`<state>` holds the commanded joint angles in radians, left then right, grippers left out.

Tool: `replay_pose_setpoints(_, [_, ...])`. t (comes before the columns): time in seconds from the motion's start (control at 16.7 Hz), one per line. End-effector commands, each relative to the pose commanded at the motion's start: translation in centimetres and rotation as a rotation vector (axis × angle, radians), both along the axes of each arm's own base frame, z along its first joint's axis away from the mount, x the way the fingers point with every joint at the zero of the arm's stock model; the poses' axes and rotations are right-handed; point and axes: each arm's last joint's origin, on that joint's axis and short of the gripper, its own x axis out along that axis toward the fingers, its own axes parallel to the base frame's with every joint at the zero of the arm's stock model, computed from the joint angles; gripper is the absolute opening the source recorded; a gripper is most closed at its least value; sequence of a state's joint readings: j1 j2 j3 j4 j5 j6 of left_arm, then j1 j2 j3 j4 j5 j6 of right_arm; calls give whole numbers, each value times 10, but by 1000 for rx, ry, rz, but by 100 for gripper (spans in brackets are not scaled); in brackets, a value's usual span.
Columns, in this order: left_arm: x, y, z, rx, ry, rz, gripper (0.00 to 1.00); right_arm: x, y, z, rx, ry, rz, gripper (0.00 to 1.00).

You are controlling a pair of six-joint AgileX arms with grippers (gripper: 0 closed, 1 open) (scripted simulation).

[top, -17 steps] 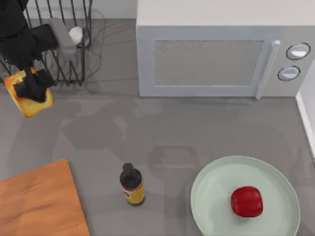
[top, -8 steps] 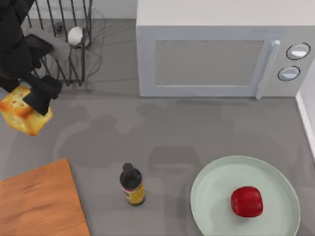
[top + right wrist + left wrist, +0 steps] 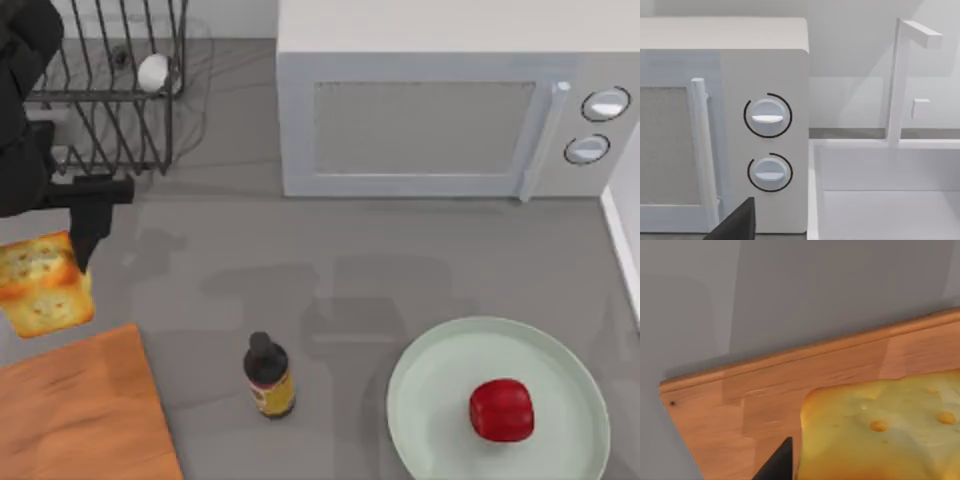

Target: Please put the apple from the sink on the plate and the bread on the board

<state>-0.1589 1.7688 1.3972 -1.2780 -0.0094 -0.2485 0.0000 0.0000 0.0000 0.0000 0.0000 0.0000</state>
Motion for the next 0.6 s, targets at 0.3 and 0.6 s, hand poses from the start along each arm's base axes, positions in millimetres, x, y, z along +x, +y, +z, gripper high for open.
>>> replay_pose_setpoints(0.3, [-40, 4, -3, 54, 3, 506, 0, 0, 0, 0, 0, 0, 0, 100])
replay_pose_setpoints(0.6, [-77, 9, -8, 93, -17, 947, 0, 0, 0, 0, 0, 0, 0, 100])
